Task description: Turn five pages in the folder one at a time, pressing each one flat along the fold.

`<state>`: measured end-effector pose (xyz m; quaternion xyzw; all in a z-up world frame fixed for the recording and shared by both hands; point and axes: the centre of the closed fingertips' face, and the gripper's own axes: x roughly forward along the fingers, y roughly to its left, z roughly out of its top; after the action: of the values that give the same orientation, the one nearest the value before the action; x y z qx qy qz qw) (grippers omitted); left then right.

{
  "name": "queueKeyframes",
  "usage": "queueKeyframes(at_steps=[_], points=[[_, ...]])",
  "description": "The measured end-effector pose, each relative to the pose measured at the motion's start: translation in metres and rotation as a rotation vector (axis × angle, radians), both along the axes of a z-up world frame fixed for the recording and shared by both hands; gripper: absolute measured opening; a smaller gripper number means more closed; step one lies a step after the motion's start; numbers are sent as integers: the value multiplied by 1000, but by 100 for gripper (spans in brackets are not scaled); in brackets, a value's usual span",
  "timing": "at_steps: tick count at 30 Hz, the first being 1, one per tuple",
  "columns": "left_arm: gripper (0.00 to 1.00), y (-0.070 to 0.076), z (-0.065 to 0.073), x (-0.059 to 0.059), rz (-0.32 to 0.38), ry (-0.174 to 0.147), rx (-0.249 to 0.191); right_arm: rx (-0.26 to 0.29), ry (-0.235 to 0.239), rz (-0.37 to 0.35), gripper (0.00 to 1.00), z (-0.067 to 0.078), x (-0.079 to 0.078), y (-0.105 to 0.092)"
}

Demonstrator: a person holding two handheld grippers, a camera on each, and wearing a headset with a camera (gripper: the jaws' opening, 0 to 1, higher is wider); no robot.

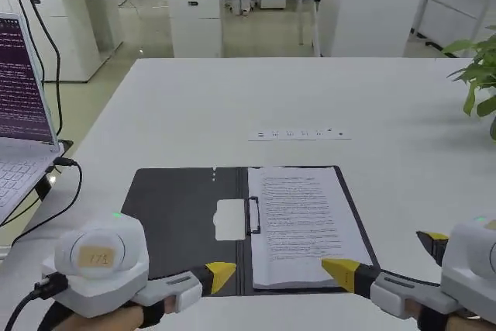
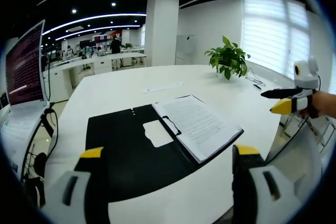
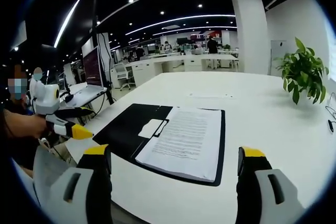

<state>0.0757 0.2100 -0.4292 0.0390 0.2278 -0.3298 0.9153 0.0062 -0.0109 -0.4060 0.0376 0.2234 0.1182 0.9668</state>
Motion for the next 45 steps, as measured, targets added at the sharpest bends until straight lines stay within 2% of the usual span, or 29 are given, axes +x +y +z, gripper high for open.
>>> queueKeyframes(at_steps=[4,15,24,30,33,35,45], points=[[99,-16,-3,3,-48,-8,11,3,-6,-9,100,1,-1,-1],[99,-65,-17,9,-160,-2,25,15,-1,-20,100,0,-5,0],[99,-100,-27,11,-224,2,29,23,4,-27,100,0,-10,5],[99,-118,-33,12,-250,5,29,29,2,-35,100,1,-11,7],[94,-127,-37,12,-269,7,30,35,1,-41,99,2,-11,7],[96,-133,-38,12,-272,9,25,39,0,-47,99,1,-12,7],[93,-162,-55,11,-310,23,41,52,0,-65,99,1,-14,5]])
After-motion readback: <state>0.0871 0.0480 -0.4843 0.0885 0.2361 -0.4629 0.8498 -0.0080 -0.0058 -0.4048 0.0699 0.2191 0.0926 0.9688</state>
